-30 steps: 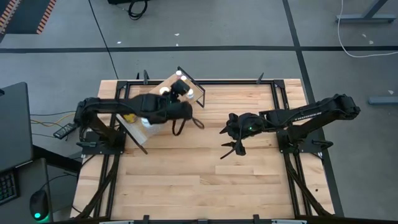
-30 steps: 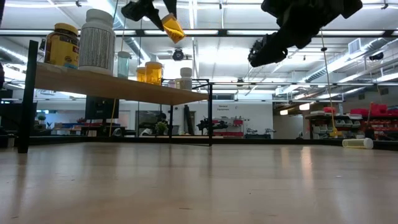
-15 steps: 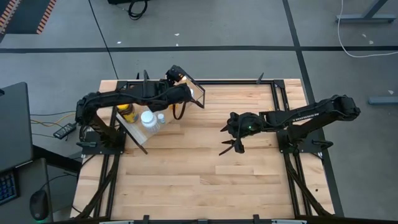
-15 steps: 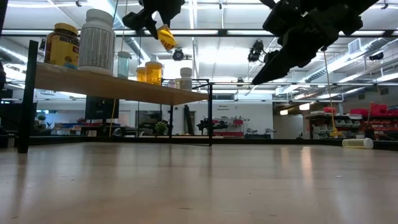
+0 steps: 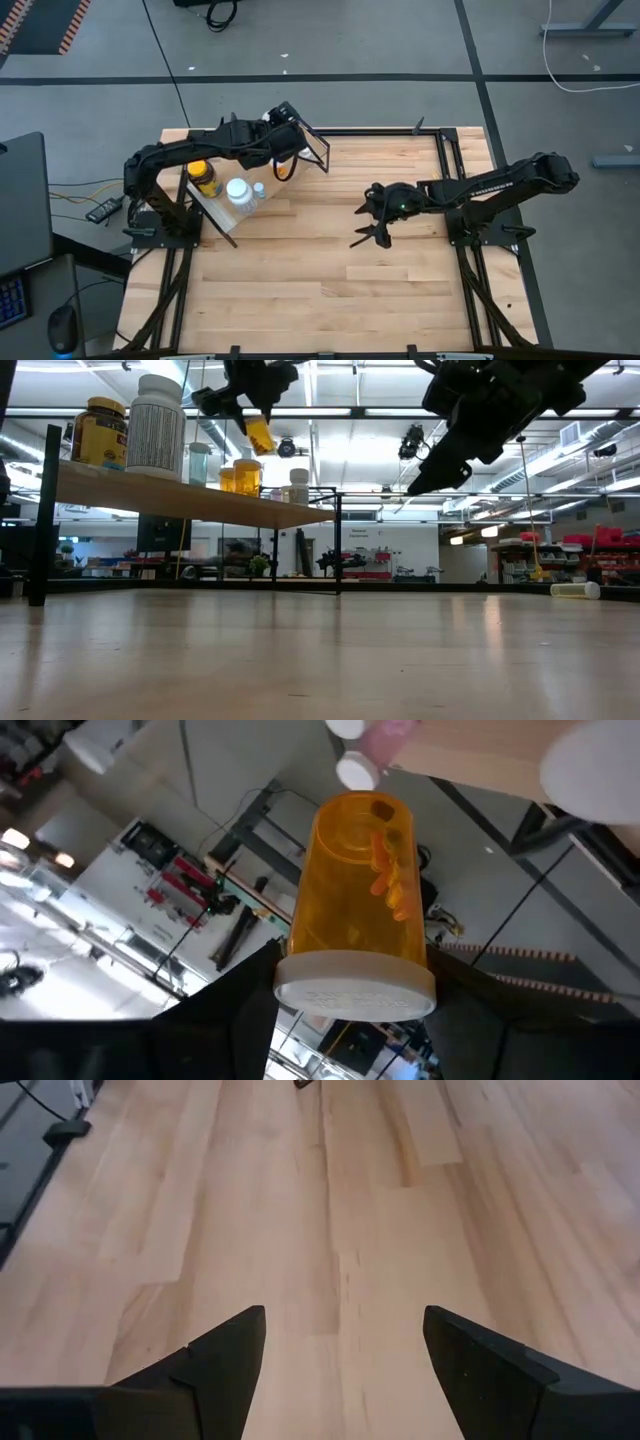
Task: Pick and place medicine bottles onto shelf by color
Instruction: Put the orange pill bottle on the shelf
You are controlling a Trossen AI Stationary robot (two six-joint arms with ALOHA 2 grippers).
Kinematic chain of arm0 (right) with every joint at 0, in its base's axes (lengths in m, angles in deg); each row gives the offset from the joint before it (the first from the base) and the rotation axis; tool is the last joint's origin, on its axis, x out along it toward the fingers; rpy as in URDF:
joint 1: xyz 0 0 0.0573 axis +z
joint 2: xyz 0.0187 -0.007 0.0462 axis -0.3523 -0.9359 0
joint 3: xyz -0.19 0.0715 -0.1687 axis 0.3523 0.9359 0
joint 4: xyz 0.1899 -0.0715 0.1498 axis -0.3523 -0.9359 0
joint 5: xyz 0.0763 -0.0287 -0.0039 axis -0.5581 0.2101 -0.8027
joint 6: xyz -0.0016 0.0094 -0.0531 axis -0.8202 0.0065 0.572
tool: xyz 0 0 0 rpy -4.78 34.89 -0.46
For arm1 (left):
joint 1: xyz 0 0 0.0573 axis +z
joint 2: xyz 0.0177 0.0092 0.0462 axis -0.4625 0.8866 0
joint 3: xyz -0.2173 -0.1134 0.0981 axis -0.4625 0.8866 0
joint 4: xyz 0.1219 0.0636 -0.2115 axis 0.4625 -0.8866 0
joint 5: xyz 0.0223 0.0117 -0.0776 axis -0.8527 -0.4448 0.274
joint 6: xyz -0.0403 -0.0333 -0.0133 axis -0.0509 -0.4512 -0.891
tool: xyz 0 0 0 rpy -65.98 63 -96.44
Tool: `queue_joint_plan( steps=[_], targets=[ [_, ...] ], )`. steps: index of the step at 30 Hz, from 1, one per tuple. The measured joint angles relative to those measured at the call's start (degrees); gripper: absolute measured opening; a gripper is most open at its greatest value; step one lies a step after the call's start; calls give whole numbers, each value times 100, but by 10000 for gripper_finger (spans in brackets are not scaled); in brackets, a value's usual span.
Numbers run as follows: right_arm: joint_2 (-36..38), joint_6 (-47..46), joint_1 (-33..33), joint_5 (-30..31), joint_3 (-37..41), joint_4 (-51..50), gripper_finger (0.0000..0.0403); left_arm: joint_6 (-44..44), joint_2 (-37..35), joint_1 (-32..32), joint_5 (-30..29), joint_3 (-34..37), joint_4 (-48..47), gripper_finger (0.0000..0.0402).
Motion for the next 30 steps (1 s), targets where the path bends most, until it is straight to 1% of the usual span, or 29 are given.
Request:
queue_joint_plan(
  steps=[9,12,14,19,21,25,30],
  targets=[
    [0,-332,278,469,0,15,281,1362,2,292,353,0,17,218],
    [0,-475,366,632,0,15,281,1653,2,336,390,0,67,217],
    [0,-579,423,763,0,13,281,1699,2,372,461,0,70,217],
    [0,-817,558,1076,0,19,281,1776,22,452,936,0,78,218],
    [0,-904,603,1171,0,41,281,1834,71,485,971,2,81,215],
    [0,-1027,700,1196,-2,124,281,1934,144,558,1258,7,13,214],
    [0,-1044,800,1258,-2,215,281,1842,212,674,1673,9,-15,217]
  ],
)
